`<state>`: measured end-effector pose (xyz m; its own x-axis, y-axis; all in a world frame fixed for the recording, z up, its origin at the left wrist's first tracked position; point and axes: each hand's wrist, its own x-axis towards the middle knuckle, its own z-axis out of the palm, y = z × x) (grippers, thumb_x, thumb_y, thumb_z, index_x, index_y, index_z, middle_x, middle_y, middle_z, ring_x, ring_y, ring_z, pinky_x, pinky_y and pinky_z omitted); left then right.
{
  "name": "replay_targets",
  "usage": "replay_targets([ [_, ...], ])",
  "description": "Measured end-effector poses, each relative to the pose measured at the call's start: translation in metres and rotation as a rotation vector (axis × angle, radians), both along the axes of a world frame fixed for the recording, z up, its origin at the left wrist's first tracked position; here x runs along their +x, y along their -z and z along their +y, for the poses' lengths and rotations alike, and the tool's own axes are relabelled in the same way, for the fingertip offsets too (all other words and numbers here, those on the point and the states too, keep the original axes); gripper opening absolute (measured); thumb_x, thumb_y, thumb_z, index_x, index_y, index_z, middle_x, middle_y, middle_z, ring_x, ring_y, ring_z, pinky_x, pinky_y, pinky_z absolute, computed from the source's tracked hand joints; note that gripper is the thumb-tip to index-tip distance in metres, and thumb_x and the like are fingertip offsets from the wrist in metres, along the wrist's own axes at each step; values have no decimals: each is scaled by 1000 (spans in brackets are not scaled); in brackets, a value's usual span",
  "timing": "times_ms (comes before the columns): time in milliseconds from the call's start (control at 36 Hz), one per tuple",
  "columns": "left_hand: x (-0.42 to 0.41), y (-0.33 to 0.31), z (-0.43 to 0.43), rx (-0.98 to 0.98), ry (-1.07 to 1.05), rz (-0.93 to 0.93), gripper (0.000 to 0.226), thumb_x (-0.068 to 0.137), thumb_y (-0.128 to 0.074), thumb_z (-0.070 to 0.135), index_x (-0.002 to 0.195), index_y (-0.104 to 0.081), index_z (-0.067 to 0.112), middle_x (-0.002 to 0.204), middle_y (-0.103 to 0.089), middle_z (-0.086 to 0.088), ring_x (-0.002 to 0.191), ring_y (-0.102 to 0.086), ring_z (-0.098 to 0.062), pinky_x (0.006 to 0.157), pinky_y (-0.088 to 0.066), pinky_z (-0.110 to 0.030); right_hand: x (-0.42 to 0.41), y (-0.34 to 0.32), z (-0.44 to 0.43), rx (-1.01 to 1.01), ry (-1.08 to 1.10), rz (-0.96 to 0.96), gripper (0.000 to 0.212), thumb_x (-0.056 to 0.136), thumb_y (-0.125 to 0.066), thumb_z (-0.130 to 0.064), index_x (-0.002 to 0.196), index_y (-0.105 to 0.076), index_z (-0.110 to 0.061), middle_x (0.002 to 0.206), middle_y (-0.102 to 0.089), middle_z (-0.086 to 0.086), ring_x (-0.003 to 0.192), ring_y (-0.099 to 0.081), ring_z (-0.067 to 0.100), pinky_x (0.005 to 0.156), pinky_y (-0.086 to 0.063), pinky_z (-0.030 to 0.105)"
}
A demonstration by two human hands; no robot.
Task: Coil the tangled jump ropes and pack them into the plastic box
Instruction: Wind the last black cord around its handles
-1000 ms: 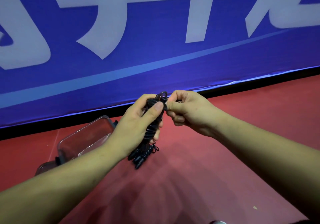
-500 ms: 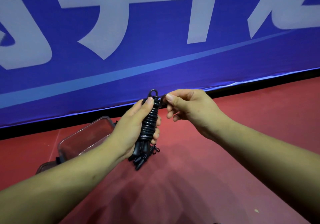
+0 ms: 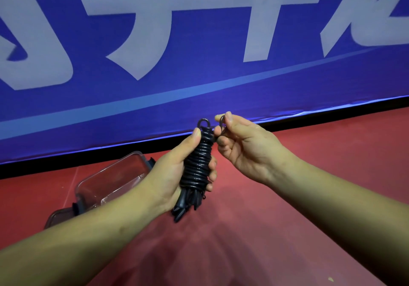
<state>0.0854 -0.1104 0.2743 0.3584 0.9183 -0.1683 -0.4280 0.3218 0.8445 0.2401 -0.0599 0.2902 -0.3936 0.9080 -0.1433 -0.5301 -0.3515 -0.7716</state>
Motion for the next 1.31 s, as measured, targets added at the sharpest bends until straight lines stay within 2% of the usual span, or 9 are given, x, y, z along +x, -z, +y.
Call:
replay_targets([
  [194, 1, 1, -1, 45, -118, 206, 27, 87, -58, 46, 100, -68, 25, 80, -63, -15, 59, -59, -27, 60, -51, -35, -5, 3, 0, 143, -28, -229, 6, 95, -56, -3, 94, -62, -1, 75, -55, 7, 60, -41, 12, 57, -34, 23],
  [417, 6, 0, -4, 85, -141, 231, 43, 85, -69, 41, 113, -50, 14, 76, -61, -17, 51, -54, -26, 55, -49, -33, 1, 4, 2, 271, 7, -359, 12, 101, -46, -3, 102, -58, -3, 62, -54, -2, 54, -35, 11, 61, -31, 27],
  [556, 5, 0, -2, 137, -187, 272, 51, 72, -76, 32, 112, -54, 8, 71, -55, -10, 44, -55, -27, 50, -51, -33, 5, 5, 3, 367, 19, -522, 24, 104, -42, -5, 126, -49, -3, 59, -58, -7, 55, -38, 12, 58, -35, 23],
  [694, -1, 1, 4, 188, -214, 390, 38, 80, -65, 41, 103, -72, 11, 77, -66, -16, 57, -64, -23, 55, -52, -29, 13, 3, 4, 449, 35, -669, 8, 101, -47, -1, 101, -42, -7, 71, -65, 6, 52, -40, 14, 55, -34, 24],
  [750, -3, 2, 4, 206, -181, 404, 31, 82, -62, 41, 100, -73, 18, 80, -66, -15, 57, -63, -22, 56, -51, -28, 16, 1, 4, 491, 2, -691, 9, 99, -49, 2, 96, -46, -6, 73, -64, 11, 50, -44, 11, 51, -36, 19],
  [861, -2, 8, 3, 253, -144, 459, 45, 83, -59, 40, 126, -55, 29, 80, -64, -14, 53, -58, -23, 60, -50, -33, 20, -1, 4, 551, -66, -701, 12, 95, -55, 3, 94, -64, -5, 70, -65, 10, 51, -47, 8, 53, -39, 18],
  [944, -3, 8, 2, 309, -124, 496, 34, 88, -63, 42, 120, -52, 36, 79, -65, -12, 53, -58, -25, 59, -50, -35, 22, 1, 4, 565, -87, -705, 17, 94, -57, 2, 103, -71, -2, 72, -67, 9, 56, -46, 12, 55, -40, 21],
  [1139, -4, 4, 2, 292, -85, 482, 35, 89, -66, 42, 119, -54, 27, 73, -65, -8, 50, -55, -26, 53, -47, -31, 27, -1, 3, 633, -84, -793, 20, 95, -56, 2, 108, -70, -6, 70, -68, -2, 56, -48, 12, 58, -42, 20],
  [1306, -5, 2, 1, 243, -69, 434, 41, 89, -64, 39, 121, -53, 16, 75, -63, -15, 48, -54, -25, 50, -46, -28, 23, -10, 2, 706, -114, -816, 27, 96, -52, 6, 117, -59, -9, 72, -62, 5, 59, -47, 16, 59, -41, 21],
])
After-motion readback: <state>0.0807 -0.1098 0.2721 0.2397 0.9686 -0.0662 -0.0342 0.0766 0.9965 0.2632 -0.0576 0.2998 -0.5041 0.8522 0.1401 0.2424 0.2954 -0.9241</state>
